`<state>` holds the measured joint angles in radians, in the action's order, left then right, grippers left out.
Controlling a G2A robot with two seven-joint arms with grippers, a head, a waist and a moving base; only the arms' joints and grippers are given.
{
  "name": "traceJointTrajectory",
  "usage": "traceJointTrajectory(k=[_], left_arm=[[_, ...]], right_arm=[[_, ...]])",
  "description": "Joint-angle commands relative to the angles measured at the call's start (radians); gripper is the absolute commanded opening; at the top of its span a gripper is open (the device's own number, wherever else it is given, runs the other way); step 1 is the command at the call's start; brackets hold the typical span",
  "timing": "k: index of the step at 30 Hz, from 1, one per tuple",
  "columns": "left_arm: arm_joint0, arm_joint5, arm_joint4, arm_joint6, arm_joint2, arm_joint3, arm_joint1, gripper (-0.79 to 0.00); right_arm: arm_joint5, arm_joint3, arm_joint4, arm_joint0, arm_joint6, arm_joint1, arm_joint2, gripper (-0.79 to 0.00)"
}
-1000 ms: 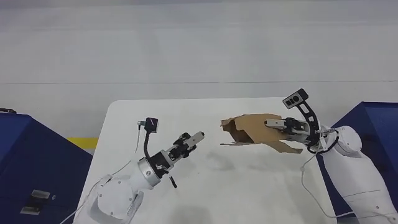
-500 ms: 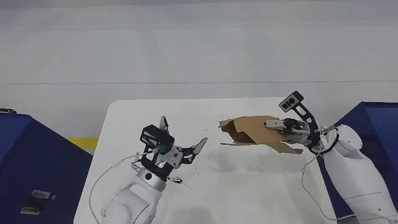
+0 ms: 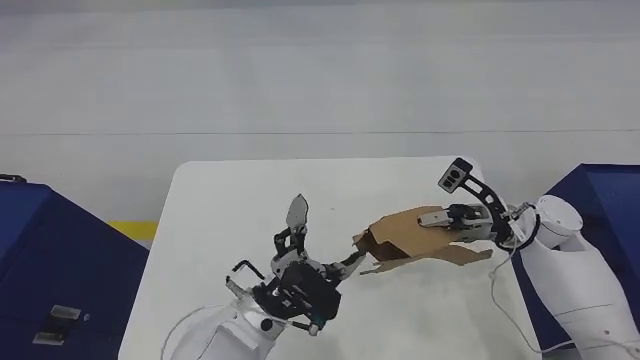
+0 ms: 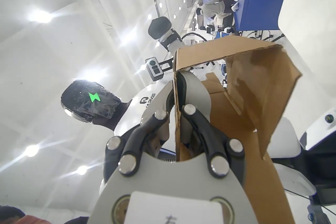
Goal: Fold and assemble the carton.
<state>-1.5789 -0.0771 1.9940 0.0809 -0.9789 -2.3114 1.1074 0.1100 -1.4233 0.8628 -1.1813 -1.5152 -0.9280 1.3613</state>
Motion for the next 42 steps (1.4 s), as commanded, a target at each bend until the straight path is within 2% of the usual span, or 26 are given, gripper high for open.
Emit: traceJointTrajectory(k=[1, 9, 17, 25, 42], left_arm=[[0.009, -0.002, 0.065, 0.014, 0.026, -0.002, 0.004, 0.000], [0.059, -0.090, 0.106, 0.070, 0.064, 0.016, 0.015, 0.000], [0.100, -0.074, 0.107, 0.089, 0.089, 0.053, 0.031, 0.000], [0.098, -0.043, 0.115, 0.081, 0.090, 0.042, 0.040, 0.000], [0.137, -0.069, 0.114, 0.107, 0.124, 0.072, 0.064, 0.000]], right_arm=[[0.003, -0.001, 0.001, -0.001, -0.005, 0.000, -0.001, -0.785], [0.015, -0.011, -0.007, -0.001, -0.021, 0.002, -0.015, -0.785], [0.017, -0.017, -0.020, 0.003, -0.021, -0.001, -0.045, -0.785], [0.019, -0.024, -0.044, 0.010, -0.021, -0.002, -0.067, -0.785], [0.005, -0.045, -0.042, 0.007, -0.021, -0.002, -0.077, -0.785]])
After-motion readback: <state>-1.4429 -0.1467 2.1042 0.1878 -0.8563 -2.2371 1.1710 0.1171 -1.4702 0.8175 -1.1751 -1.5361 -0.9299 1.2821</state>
